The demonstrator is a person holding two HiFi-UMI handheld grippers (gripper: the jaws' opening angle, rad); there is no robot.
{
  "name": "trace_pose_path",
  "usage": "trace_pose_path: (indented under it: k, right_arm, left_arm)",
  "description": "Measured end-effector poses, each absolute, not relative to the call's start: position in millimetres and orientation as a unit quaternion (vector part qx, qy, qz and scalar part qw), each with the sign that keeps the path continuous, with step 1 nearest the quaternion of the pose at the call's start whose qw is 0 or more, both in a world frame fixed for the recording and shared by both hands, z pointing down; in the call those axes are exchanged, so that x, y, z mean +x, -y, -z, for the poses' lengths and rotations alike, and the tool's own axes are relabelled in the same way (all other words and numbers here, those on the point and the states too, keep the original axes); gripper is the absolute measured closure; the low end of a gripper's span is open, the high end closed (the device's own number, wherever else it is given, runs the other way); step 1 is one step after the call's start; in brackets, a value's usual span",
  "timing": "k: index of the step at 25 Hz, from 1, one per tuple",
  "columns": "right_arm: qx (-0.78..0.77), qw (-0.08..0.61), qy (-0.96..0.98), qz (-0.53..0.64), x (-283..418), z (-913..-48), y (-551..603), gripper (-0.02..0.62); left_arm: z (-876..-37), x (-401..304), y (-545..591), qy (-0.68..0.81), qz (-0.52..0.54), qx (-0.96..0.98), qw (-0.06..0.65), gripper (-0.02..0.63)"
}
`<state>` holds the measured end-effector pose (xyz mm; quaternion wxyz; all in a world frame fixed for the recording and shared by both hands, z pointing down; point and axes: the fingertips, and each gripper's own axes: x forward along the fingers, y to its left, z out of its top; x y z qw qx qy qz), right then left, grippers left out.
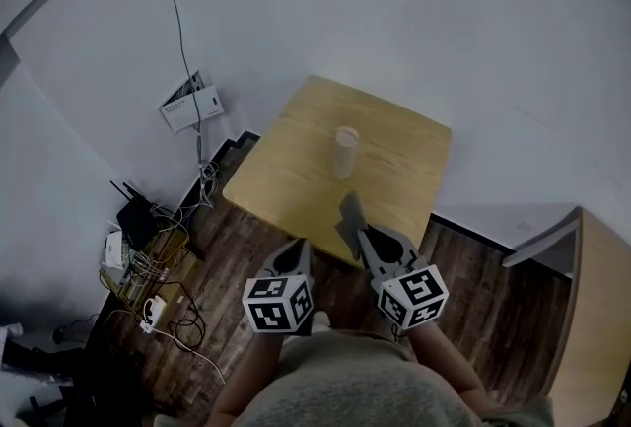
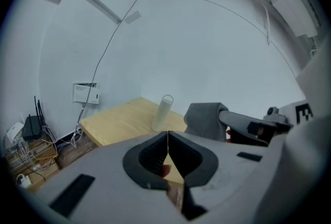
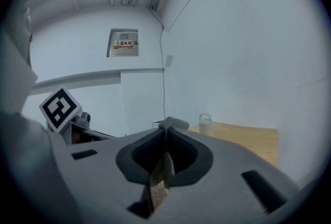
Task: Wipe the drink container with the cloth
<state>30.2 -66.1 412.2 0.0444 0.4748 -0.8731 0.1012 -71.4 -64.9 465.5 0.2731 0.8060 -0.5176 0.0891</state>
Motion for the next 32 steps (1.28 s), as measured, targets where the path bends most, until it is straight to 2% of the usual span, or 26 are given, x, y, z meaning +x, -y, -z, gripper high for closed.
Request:
trace_pose_path:
  k: [12,32]
  right_arm:
    - [0.501,0.05,0.858,-0.099,24.2,-415.8,101.1,0.583]
    - [0.501,0.076,0.857,-0.092,79.6,-428.3,187.5,0.583]
  left_arm:
    - [-470.2,-82.2,109.5,0.497,-0.083,0.816,0.283,0.603]
    - [-487.2,-63.8,167.8,0.517,-0.071,0.797,0.304,0.603]
